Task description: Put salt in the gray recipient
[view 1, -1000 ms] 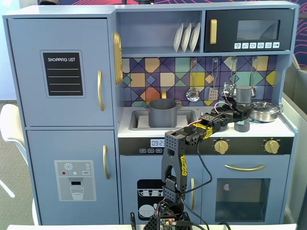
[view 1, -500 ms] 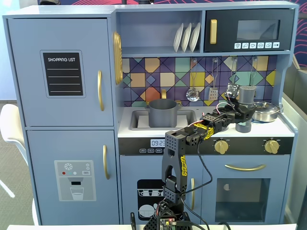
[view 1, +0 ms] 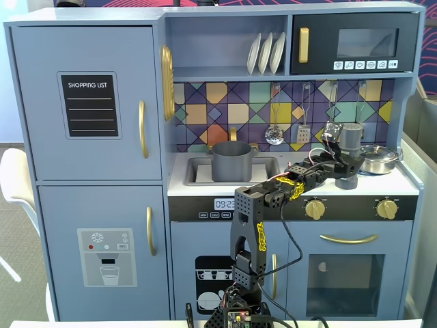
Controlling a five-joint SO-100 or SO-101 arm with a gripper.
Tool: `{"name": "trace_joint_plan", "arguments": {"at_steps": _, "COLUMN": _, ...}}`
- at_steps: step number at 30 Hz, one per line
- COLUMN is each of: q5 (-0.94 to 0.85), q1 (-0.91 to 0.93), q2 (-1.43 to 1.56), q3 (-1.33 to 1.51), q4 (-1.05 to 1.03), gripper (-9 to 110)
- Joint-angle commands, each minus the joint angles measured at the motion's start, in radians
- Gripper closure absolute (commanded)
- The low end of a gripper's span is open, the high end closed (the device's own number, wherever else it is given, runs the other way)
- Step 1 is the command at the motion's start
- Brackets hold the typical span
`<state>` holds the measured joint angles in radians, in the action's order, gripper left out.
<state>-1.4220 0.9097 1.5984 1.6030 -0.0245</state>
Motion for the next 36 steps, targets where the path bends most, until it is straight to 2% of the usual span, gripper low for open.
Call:
{"name": "trace_joint_plan", "arguments": {"at_steps": 1, "q5": 0.003, "q1": 0.018, "q2": 0.117, "q3": 0.008, "q4": 0.0, "gripper": 58}}
{"name": "trace_joint_plan", "arguments": {"at_steps": 4, "q5": -0.043, "q1": 0.029, "q2": 0.233, "q3": 0.078, "q4": -0.058, "gripper": 61}}
{"name": "trace_joint_plan", "arguments": {"at_steps": 7, "q5": -0.084, "q1": 0.023, "q2": 0.449, "q3": 0.176, "q4": -0.233, "gripper": 65}}
{"name": "trace_joint_plan", "arguments": {"at_steps": 10, "q5": -0.121, "q1": -0.015, "q2": 0.686, "q3": 0.25, "q4": -0.523, "gripper": 72}}
{"name": "trace_joint_plan", "arguments": {"at_steps": 14, "q5": -0.189, "q1": -0.184, "q2": 0.95, "q3": 0.31, "q4": -1.025, "gripper": 98}}
{"name": "trace_joint_plan", "arguments": {"at_steps": 17, "q5": -0.219, "q1": -0.385, "q2": 1.106, "q3": 0.411, "q4": -1.266, "gripper": 101}}
{"name": "trace_joint_plan", "arguments": {"at_steps": 19, "q5": -0.259, "q1": -0.491, "q2": 1.232, "q3": 0.555, "q4": -1.29, "gripper": 101}}
{"name": "trace_joint_plan", "arguments": {"at_steps": 24, "q5": -0.225, "q1": -0.706, "q2": 1.505, "q3": 0.913, "q4": -1.293, "gripper": 101}}
{"name": "trace_joint_plan", "arguments": {"at_steps": 30, "q5": -0.13, "q1": -0.81, "q2": 1.586, "q3": 1.216, "q4": -1.267, "gripper": 101}}
{"name": "trace_joint_plan", "arguments": {"at_steps": 36, "q5": -0.156, "q1": -0.825, "q2": 1.62, "q3": 1.463, "q4": -1.181, "gripper": 101}}
